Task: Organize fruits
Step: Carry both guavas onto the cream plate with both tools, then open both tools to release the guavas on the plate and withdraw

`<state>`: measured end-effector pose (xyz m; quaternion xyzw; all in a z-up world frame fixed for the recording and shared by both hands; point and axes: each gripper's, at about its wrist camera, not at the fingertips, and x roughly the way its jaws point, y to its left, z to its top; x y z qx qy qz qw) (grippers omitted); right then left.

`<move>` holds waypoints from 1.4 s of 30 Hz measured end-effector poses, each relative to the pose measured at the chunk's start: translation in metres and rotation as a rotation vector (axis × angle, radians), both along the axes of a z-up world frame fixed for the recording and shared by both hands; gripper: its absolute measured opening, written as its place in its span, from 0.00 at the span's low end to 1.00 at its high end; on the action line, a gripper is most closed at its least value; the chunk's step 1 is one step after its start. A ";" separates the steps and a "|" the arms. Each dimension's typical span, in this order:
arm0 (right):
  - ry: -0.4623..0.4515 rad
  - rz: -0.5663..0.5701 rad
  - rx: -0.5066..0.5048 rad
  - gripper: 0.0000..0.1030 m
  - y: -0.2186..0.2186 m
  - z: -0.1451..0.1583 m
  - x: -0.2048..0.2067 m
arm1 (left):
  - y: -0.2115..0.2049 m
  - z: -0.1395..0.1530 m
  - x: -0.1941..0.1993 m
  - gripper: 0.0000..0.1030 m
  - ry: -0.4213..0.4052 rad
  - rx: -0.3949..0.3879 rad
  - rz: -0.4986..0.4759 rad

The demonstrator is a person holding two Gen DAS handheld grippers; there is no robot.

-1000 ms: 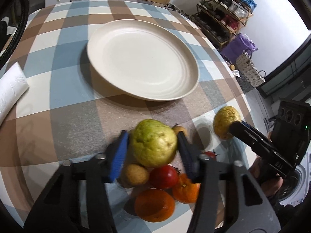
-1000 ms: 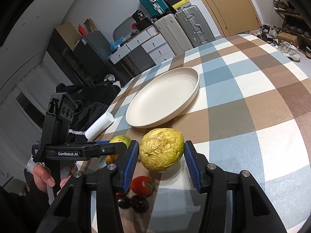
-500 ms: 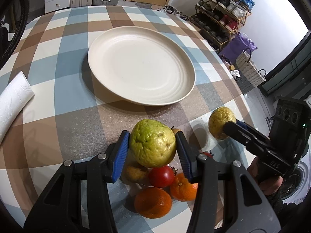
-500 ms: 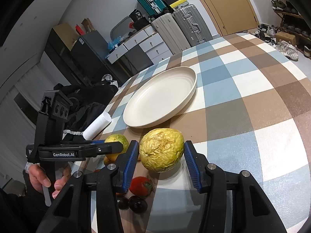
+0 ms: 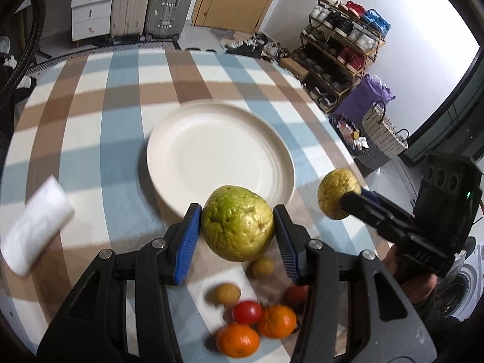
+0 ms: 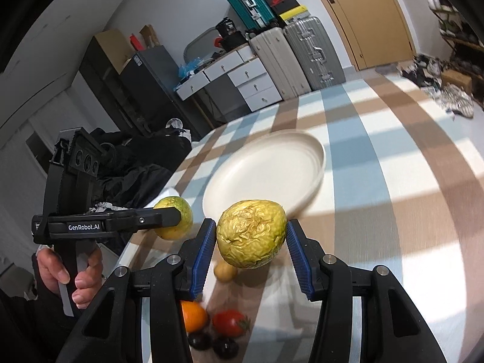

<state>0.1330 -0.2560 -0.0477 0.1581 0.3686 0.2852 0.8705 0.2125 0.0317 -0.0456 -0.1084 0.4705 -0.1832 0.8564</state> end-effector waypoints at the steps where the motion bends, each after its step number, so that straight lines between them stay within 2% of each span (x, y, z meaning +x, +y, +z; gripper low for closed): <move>1: -0.006 0.004 0.005 0.47 0.001 0.006 0.008 | 0.001 0.004 0.006 0.44 -0.010 -0.001 0.007; 4: -0.029 0.022 0.020 0.47 0.003 0.025 0.031 | 0.003 0.015 0.027 0.44 -0.035 -0.006 0.027; 7: -0.040 0.035 -0.016 0.47 0.010 0.041 0.058 | 0.004 0.018 0.051 0.44 -0.046 -0.010 0.042; 13: -0.043 0.053 -0.059 0.47 0.029 0.051 0.114 | 0.004 0.004 0.100 0.44 -0.044 -0.006 0.058; 16: -0.024 0.065 -0.079 0.47 0.039 0.043 0.139 | 0.003 -0.012 0.121 0.44 -0.023 -0.017 0.051; 23: 0.094 0.074 -0.051 0.48 0.051 -0.002 0.182 | 0.004 -0.053 0.146 0.44 0.031 -0.032 0.038; 28: 0.170 0.087 -0.068 0.48 0.058 -0.029 0.197 | -0.007 -0.071 0.154 0.45 0.035 0.027 0.015; 32: 0.163 0.080 -0.109 0.48 0.060 -0.035 0.201 | -0.007 -0.077 0.158 0.45 0.038 0.035 0.017; 37: 0.189 0.080 -0.099 0.48 0.060 -0.040 0.208 | -0.005 -0.078 0.164 0.45 0.045 0.011 0.024; 42: 0.200 0.067 -0.074 0.49 0.061 -0.041 0.212 | -0.004 -0.077 0.163 0.45 0.034 0.024 0.052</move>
